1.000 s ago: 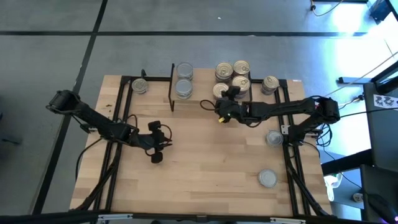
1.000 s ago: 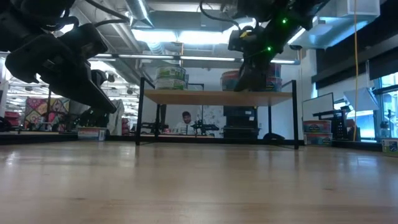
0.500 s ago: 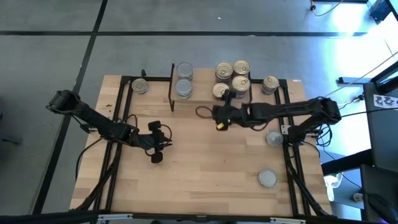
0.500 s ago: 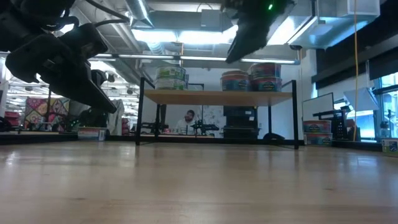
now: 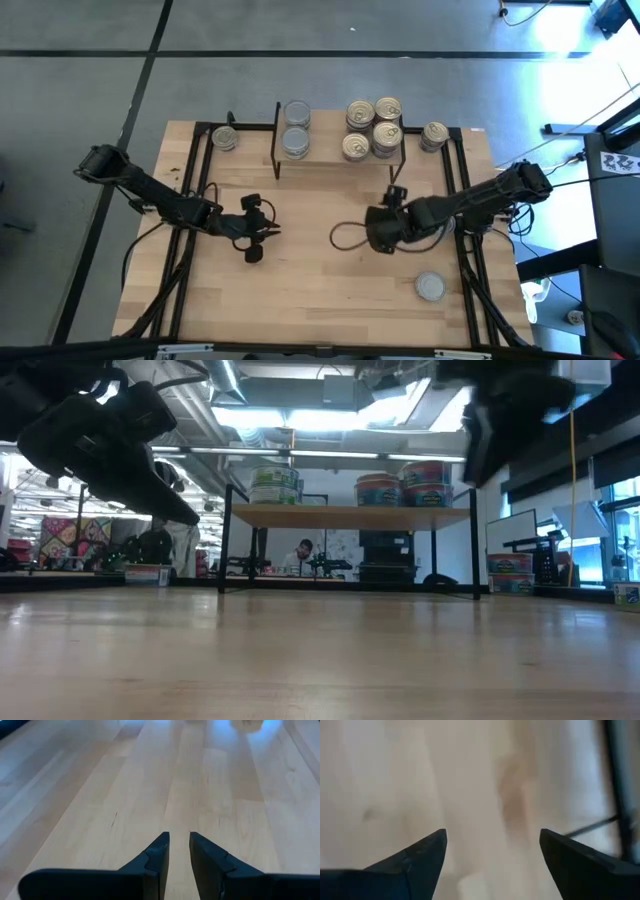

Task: Stack canned seafood by type on shelf
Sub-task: Stack the blue pink tuna can with the blue pink tuna can on the shelf

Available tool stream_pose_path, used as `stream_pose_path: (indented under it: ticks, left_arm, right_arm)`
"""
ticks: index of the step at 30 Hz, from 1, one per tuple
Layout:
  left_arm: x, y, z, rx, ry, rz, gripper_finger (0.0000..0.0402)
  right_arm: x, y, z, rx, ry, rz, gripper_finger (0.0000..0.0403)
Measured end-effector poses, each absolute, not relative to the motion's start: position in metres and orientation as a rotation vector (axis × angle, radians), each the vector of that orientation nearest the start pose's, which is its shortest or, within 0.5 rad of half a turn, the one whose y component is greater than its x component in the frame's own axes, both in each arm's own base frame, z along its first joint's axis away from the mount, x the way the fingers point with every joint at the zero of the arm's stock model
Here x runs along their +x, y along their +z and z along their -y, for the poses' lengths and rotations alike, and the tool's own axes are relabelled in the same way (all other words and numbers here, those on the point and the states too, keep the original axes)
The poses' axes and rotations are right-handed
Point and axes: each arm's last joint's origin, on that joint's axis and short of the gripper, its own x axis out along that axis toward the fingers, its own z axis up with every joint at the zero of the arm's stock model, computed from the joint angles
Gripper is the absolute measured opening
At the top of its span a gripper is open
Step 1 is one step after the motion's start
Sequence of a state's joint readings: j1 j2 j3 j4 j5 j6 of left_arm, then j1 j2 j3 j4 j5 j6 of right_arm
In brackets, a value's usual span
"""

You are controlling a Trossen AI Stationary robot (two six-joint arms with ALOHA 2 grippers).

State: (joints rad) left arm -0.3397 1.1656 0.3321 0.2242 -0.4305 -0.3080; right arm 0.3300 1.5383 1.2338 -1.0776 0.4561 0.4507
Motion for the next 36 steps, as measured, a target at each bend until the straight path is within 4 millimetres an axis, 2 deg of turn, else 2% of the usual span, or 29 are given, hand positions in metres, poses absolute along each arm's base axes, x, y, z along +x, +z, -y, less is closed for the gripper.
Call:
stream_pose_path:
  ticks: [4,8,14,17,23,31,34,36]
  left_arm:
    - [0.195,0.152,0.056,-0.080,0.173,-0.532,0.0072]
    - [0.196,0.154,0.057,-0.091,0.171,-0.514,0.0072]
    - [0.197,0.155,0.057,-0.099,0.169,-0.498,0.0072]
    - [0.197,0.155,0.057,-0.100,0.169,-0.498,0.0072]
    - [0.197,0.155,0.057,-0.099,0.170,-0.502,0.0072]
    - [0.199,0.155,0.050,-0.104,0.202,-0.493,0.0075]
    - [0.201,0.155,0.039,-0.090,0.255,-0.523,0.0099]
    - [0.205,0.158,0.030,-0.067,0.302,-0.579,0.0128]
  right_arm:
    - [0.256,0.243,-0.087,-0.086,-0.386,-1.301,0.0319]
    - [0.243,0.230,-0.088,-0.086,-0.472,-1.358,0.0305]
    - [0.222,0.216,-0.074,-0.125,-0.711,-1.436,0.0255]
    - [0.217,0.214,-0.068,-0.119,-0.755,-1.456,0.0229]
    - [0.230,0.214,-0.069,-0.135,-0.635,-1.350,0.0198]
    - [0.264,0.218,-0.082,-0.105,-0.426,-1.081,0.0193]
    - [0.274,0.219,-0.085,-0.102,-0.371,-0.987,0.0193]
    - [0.277,0.214,-0.087,-0.109,-0.339,-0.932,0.0193]
